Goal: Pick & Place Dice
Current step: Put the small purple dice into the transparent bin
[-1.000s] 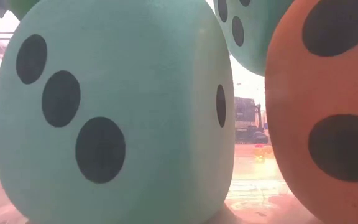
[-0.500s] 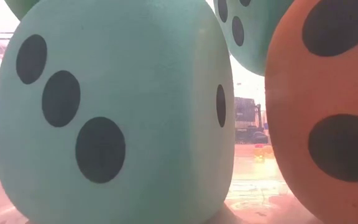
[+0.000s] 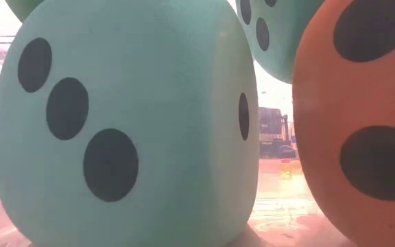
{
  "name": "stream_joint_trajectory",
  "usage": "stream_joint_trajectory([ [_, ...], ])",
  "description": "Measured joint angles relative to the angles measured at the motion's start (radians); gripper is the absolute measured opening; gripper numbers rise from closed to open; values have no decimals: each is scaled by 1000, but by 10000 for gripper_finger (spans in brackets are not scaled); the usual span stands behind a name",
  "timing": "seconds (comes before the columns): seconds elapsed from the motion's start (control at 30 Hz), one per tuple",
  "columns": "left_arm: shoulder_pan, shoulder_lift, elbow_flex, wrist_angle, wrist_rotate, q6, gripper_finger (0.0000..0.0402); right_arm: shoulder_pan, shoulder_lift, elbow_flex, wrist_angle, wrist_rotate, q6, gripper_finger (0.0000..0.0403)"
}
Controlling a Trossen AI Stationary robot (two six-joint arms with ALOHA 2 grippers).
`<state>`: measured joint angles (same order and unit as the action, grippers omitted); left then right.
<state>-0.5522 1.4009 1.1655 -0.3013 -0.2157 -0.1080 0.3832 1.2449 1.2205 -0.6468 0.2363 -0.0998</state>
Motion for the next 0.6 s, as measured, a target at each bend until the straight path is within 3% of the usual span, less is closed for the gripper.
stream_joint_trajectory([
  [0.23, -27, 154, 174, -53, 104, 32, 58, 0, 0, 0, 0, 0, 3, 343],
  [0.6, -39, 287, 295, -98, 239, 33, 58, 0, 0, 0, 0, 0, 3, 343],
])
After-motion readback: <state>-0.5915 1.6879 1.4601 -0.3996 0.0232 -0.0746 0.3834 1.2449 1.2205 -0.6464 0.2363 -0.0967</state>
